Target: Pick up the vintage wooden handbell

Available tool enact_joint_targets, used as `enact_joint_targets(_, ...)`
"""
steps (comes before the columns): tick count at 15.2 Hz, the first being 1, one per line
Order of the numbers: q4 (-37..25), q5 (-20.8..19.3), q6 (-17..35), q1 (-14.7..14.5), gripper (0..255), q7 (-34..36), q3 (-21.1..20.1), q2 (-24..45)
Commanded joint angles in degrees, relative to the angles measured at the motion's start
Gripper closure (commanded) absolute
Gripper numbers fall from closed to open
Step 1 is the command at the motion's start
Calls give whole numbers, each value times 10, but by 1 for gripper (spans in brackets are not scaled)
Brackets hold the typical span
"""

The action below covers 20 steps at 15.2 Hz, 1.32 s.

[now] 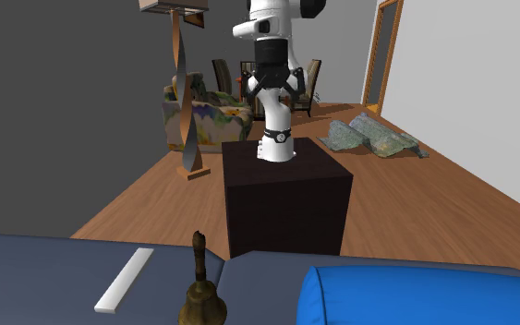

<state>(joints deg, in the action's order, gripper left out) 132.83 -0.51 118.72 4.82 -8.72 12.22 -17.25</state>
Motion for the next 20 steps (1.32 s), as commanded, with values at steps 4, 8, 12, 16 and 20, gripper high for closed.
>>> enact_joint_targets(4,-47,12,46,7,0,-53,29,109)
enact_joint_targets(8,-96,31,71,17,0,-95,44,196)
enact_joint_targets(12,-155,54,86,34,0,-134,51,286)
enact_joint_targets(16,-226,74,92,56,0,-168,50,376)
enact_joint_targets(20,-310,89,87,82,0,-194,45,466)
